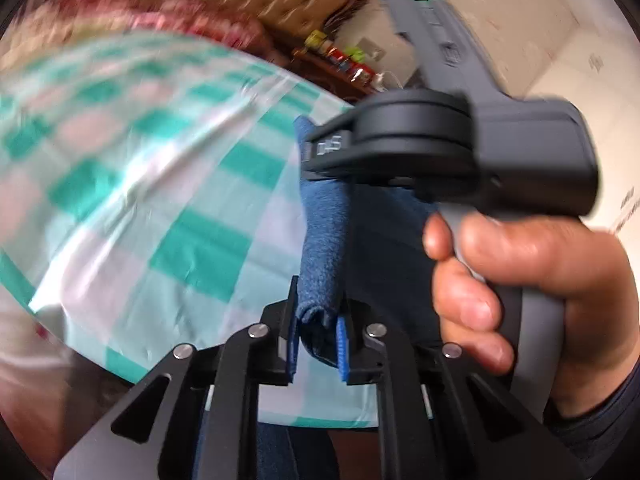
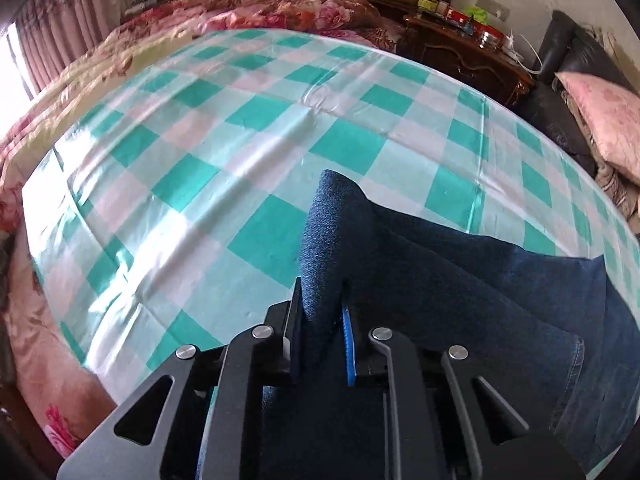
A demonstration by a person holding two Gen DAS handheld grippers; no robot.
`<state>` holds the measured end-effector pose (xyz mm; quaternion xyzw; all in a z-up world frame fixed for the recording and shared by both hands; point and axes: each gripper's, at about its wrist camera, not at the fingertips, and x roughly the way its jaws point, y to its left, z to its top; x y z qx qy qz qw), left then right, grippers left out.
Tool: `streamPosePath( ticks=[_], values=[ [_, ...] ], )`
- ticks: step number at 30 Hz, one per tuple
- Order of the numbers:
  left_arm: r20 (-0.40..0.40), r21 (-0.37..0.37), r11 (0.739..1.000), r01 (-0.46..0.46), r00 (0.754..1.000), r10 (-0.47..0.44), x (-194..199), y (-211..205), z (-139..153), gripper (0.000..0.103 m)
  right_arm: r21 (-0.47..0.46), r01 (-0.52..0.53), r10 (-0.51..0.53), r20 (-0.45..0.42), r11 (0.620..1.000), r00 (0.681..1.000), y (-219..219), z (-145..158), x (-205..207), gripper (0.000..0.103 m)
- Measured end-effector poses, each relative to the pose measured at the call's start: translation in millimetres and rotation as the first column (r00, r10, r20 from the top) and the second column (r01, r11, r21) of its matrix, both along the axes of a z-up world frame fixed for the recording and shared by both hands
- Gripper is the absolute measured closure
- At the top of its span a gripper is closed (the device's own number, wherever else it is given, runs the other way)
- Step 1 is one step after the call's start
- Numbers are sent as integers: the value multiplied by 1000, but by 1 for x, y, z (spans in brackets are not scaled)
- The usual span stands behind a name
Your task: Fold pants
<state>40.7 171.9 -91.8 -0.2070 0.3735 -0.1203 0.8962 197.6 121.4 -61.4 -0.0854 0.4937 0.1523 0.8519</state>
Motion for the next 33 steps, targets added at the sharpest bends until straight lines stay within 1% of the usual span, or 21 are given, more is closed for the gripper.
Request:
streamPosePath(
  ticks=[1,5,8,11,13,14,15,17,18,20,22,23,25,26,27,28,29,30,31,32,33],
  values=[
    [35,64,998,10,999,-12,-4,-11,14,90,35,3,-3,2,999,1000,-8,10,-1,88],
    [151,222,974,46,985,-81,-12,-53,67,91,183,29,-32,17,983,999,-52,61,-3,88],
    [228,295,952,76,963,-147,-10,-88,106,91,297,57,-68,27,953,997,-106,102,-3,88],
    [327,372,919,133,908,-264,-9,-151,156,91,398,94,-122,48,913,991,-184,144,-9,88],
    [370,418,892,171,865,-339,-9,-199,174,91,453,130,-173,54,882,983,-252,167,-18,88],
    [392,450,871,198,832,-392,-12,-234,182,91,465,145,-193,56,873,980,-280,172,-23,88],
    [404,474,855,212,810,-425,-15,-261,184,91,480,169,-221,55,861,974,-315,176,-30,88],
    [413,534,812,237,764,-495,-21,-321,178,91,498,222,-274,32,838,961,-383,173,-43,88],
    [406,567,782,257,739,-538,-25,-363,166,91,502,237,-285,22,832,958,-405,167,-48,88],
    [370,612,737,288,719,-588,-29,-423,139,91,492,278,-308,-22,825,951,-462,142,-55,84],
    [333,664,689,291,710,-621,-31,-469,107,91,517,311,-307,-97,797,947,-506,103,-56,76],
    [301,692,657,298,709,-638,-33,-489,88,91,521,323,-297,-135,790,945,-522,82,-55,76],
    [235,763,578,290,709,-665,-35,-527,45,91,487,372,-298,-225,790,928,-547,32,-50,75],
    [201,802,528,279,707,-678,-35,-542,24,87,480,388,-297,-258,787,920,-553,13,-50,75],
    [183,828,493,268,702,-689,-37,-547,11,85,487,398,-290,-284,778,914,-561,-1,-51,75],
    [173,854,457,249,691,-701,-40,-551,-3,81,515,401,-275,-304,758,912,-568,-12,-52,73],
    [176,879,425,215,682,-709,-44,-556,-12,70,535,400,-268,-310,744,912,-571,-16,-54,70],
    [185,887,418,195,680,-709,-45,-557,-16,65,555,395,-255,-314,732,914,-573,-18,-54,66],
    [188,890,416,186,681,-707,-43,-555,-18,62,570,384,-243,-310,726,919,-574,-19,-55,48],
    [193,895,413,172,685,-703,-42,-556,-21,62,579,366,-235,-290,728,928,-575,-16,-55,37],
    [196,897,411,163,688,-699,-39,-555,-23,62,578,358,-233,-281,733,931,-574,-13,-55,35]
  ],
)
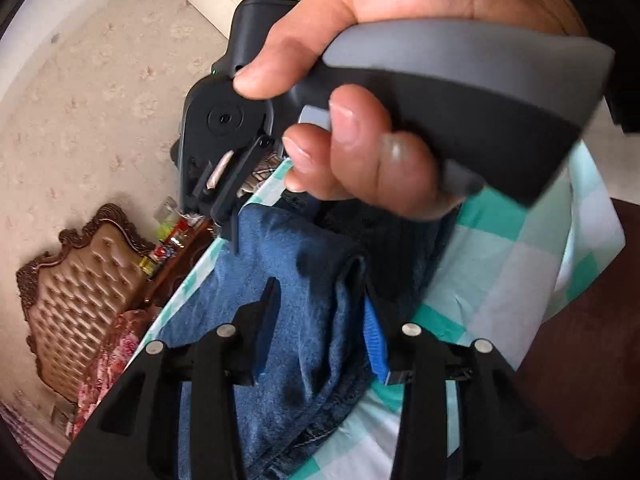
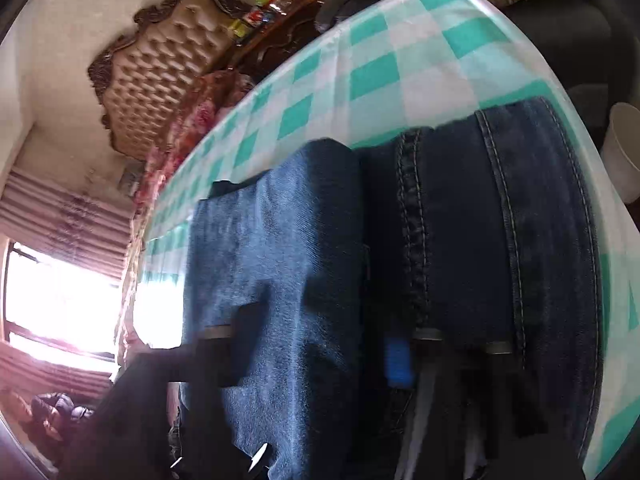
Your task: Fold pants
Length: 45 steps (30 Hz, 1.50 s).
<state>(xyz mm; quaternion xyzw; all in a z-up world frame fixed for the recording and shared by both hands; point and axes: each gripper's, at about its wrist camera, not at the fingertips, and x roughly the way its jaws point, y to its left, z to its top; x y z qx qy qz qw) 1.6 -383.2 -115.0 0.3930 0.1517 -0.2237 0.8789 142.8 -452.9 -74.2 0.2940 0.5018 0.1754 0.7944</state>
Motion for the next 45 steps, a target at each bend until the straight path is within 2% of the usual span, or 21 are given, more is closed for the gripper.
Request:
streamPosePath(
  ticks=[4,5,6,7,8,9,10,12,13,17,22,25,28,29,35,37,39,42,44,45],
  values=[
    [24,25,1000,-12,1000,11,-1,-6,-13,65,-20,-26,26,8,999,1000,1,7,11,35],
    [9,32,999,-7,1000,7,2,-7,-16,75,-46,-35,36,1,998,999,4,4,15,35],
    [-6,32,999,-6,1000,6,-1,-6,-16,81,-79,-47,46,-12,996,999,8,4,20,35],
    [-5,31,1000,-6,1000,6,-5,-6,-15,83,-103,-56,54,-22,993,998,9,3,20,39],
    [8,34,999,-6,1000,6,-4,-5,-14,90,-135,-68,64,-33,988,997,13,3,23,52],
    [20,35,999,-9,1000,8,-11,-8,-12,90,-180,-63,56,-44,982,997,14,4,25,60],
    [29,30,999,-12,1000,11,-13,-6,-8,91,-210,-64,54,-53,976,997,15,10,26,74],
    [57,15,1000,-25,998,24,-18,-2,5,92,-197,-80,78,-15,977,997,10,23,23,87],
    [73,5,1000,-26,997,26,-21,-2,13,92,-187,-87,93,22,978,995,10,36,19,89],
    [145,-25,1000,-1,989,5,-26,-10,41,92,-213,-60,81,95,975,992,1,70,9,90],
    [161,-7,998,58,985,-56,-30,-30,46,92,-221,-14,40,115,975,993,-28,80,-5,91],
    [139,23,995,95,986,-97,-28,-47,37,92,-210,7,13,95,978,995,-44,68,-5,91],
    [104,48,993,111,988,-116,-9,-54,27,92,-204,8,4,60,979,998,-58,49,-4,91],
    [99,50,992,112,988,-116,-18,-58,24,92,-201,10,2,59,980,998,-60,46,-3,91],
    [75,79,989,127,988,-133,-9,-70,10,92,-185,27,-18,53,982,998,-69,28,-4,91],
    [37,74,987,142,989,-145,-5,-72,5,91,-184,37,-28,49,982,998,-72,21,-5,91],
    [-23,67,984,163,987,-162,4,-74,-3,83,-211,59,-52,37,976,998,-74,13,-6,89],
    [-81,7,984,179,981,-178,13,-65,0,73,-257,84,-73,52,963,996,-73,1,-9,87],
    [-106,-54,981,188,975,-193,17,-50,13,54,-288,100,-82,75,952,994,-70,1,-11,85],
    [-122,-84,976,201,970,-210,17,-41,19,51,-298,109,-90,79,948,993,-69,2,-11,84]
  ],
)
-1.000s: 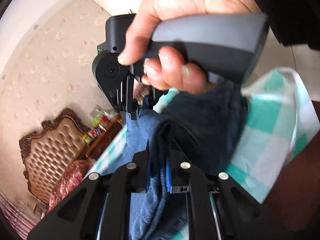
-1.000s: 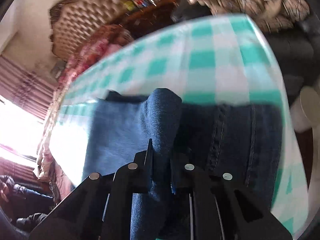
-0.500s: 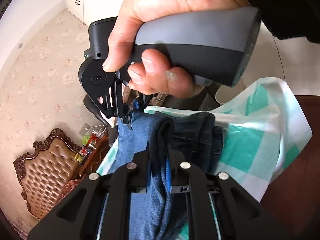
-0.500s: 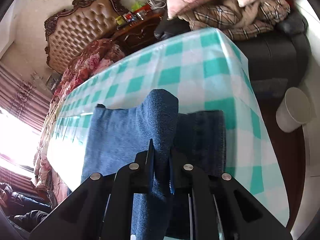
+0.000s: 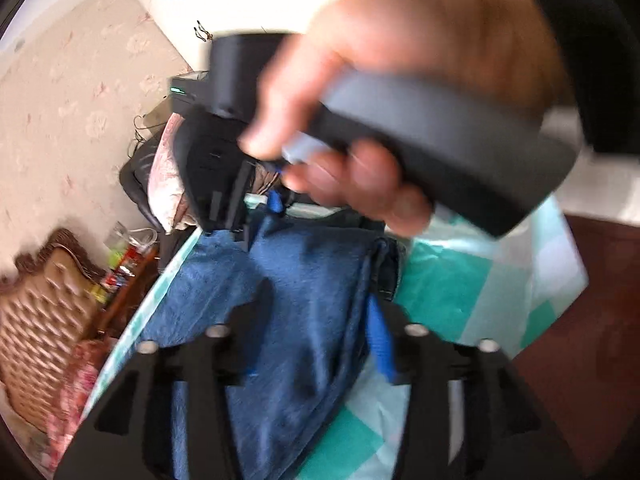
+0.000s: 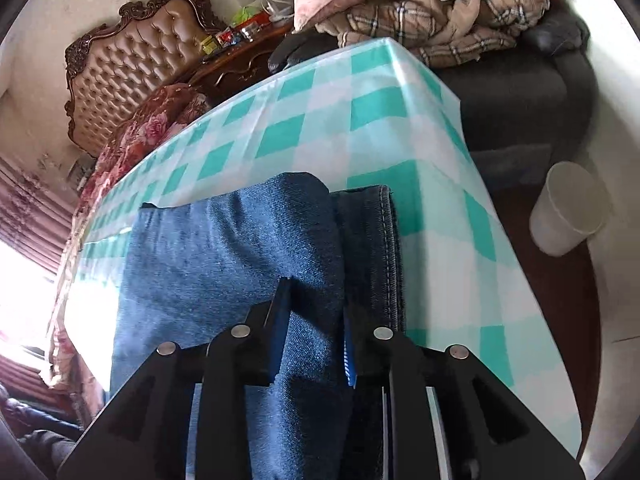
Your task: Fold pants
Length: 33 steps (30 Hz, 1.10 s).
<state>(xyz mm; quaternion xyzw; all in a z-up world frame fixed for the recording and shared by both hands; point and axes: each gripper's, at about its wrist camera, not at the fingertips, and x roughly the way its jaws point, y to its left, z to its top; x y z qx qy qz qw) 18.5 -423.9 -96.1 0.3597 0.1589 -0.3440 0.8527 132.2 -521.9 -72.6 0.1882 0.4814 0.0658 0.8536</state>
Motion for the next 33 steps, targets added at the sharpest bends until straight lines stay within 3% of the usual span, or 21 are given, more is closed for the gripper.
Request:
streamPosePath(
  ticks=[3,4,6,7,8,10,13,15,17,19,20,23,26,29,33],
  values=[
    [-107,-137,991,3,994,-18,2,45,28,49,-45,57,-55,38,997,998,-4,5,-5,75],
    [-135,-177,984,-7,991,-17,8,57,38,49,-53,95,-92,48,994,995,-8,7,-9,68],
    [-230,-290,953,-89,973,21,38,83,63,62,-68,168,-163,65,983,984,-15,12,-18,64],
    [-261,-320,939,-129,964,44,53,90,73,81,-92,213,-206,80,973,975,-17,18,-25,64],
    [-301,-349,921,-175,951,67,76,97,82,91,-159,271,-257,99,949,961,-14,27,-35,64],
    [-382,-384,893,-237,921,80,131,104,91,94,-240,299,-266,159,924,951,1,44,-54,64],
    [-503,-367,902,-229,864,14,194,88,91,94,-292,271,-214,213,917,953,33,54,-77,64],
    [-547,-329,928,-177,837,-34,217,60,84,94,-353,269,-202,215,896,956,52,47,-82,64],
    [-584,-231,961,-150,811,-13,231,21,65,94,-398,258,-208,166,880,964,60,29,-77,65],
    [-626,-151,973,-172,779,40,239,0,38,94,-396,250,-232,91,884,968,58,5,-70,68],
    [-632,-145,973,-180,773,49,245,-5,32,99,-383,250,-244,66,889,968,54,-6,-70,68],
    [-617,-143,969,-200,784,70,249,-11,28,100,-366,266,-251,89,892,964,52,-13,-73,68],
    [-645,-164,949,-268,757,102,259,1,31,100,-382,272,-260,86,883,962,54,-14,-70,68],
    [-651,-204,933,-296,753,97,252,23,36,98,-391,278,-263,93,878,960,56,-17,-67,67],
    [-683,-154,937,-315,719,129,233,47,23,88,-401,282,-265,98,872,959,59,-16,-68,67]
  ],
)
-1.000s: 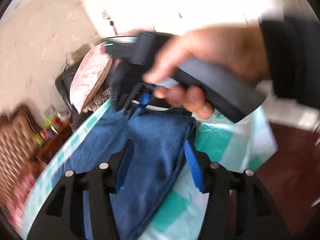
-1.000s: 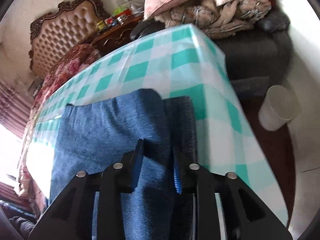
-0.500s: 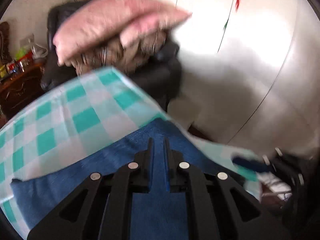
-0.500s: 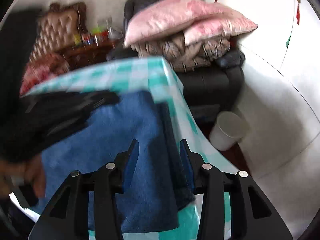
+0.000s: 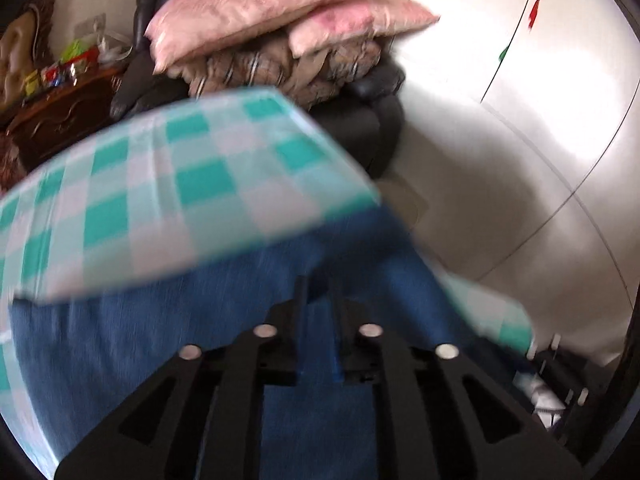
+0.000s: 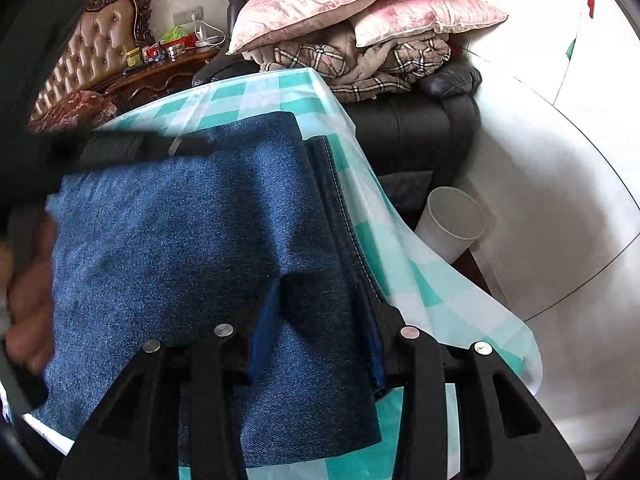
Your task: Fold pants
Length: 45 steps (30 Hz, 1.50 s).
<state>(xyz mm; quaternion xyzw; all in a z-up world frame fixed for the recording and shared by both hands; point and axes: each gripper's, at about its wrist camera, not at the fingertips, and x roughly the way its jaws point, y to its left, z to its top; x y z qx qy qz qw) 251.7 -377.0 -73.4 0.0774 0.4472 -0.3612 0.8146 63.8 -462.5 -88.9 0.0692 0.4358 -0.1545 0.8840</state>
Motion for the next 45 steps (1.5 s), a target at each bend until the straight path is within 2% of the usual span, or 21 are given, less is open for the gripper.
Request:
streamPosePath(
  ticks=[4,6,8,10,14,18,21,24,26,28,29,30,32,35,37,40,42,44,45],
  values=[
    [-40,14,1000,-25,999,25,-25,35,-13,82,-2,0,0,6,1000,1000,1,0,-4,66],
    [-26,26,999,-28,999,29,-42,52,-14,78,0,2,-2,8,1000,1000,1,0,-4,66],
    [1,45,999,-24,1000,24,-63,70,-13,71,-4,7,-7,6,1000,1000,3,1,-5,66],
    [38,70,997,-14,999,11,-81,85,-13,68,-11,6,-6,5,1000,1000,4,1,-6,66],
    [176,150,987,-51,984,24,-117,127,-16,65,2,6,-6,6,1000,1000,2,1,-8,63],
    [226,145,984,-106,972,71,-139,161,-15,64,26,39,-39,-11,999,999,0,11,-5,60],
    [231,150,980,-132,968,95,-145,178,-12,64,-4,-27,28,46,1000,999,15,27,2,59],
    [208,127,977,-169,968,141,-134,192,-3,68,-73,-57,61,56,996,997,24,32,20,59],
    [225,112,976,-187,961,159,-114,194,7,74,-103,-24,24,1,994,1000,17,24,33,59],
    [236,103,976,-190,958,162,-91,190,15,78,-88,23,-26,-32,996,999,5,13,35,59],
    [239,93,977,-190,957,163,-74,184,19,78,-35,36,-37,-37,999,999,-2,5,33,59],
    [235,90,979,-180,960,155,-63,176,21,79,-22,41,-42,-21,999,999,-3,3,30,58],
    [208,91,983,-160,968,139,-33,157,20,83,-50,38,-39,-16,998,999,-1,2,28,56],
    [160,111,982,-152,978,133,16,128,9,85,-67,40,-41,-21,997,999,2,1,28,55],
    [140,159,971,-176,978,154,42,114,-3,85,-67,46,-47,-23,997,999,3,0,28,55],
    [171,234,948,-215,969,178,59,103,-11,85,-102,36,-39,-29,994,999,7,0,28,54],
    [177,197,952,-234,964,200,57,102,-4,88,-102,39,-42,-25,994,999,7,0,28,53],
    [166,90,986,-140,978,124,43,87,10,87,-88,49,-51,-19,995,999,6,0,27,53],
    [184,70,995,-74,981,60,33,73,14,86,-86,52,-54,-18,995,998,6,0,26,53]
  ],
)
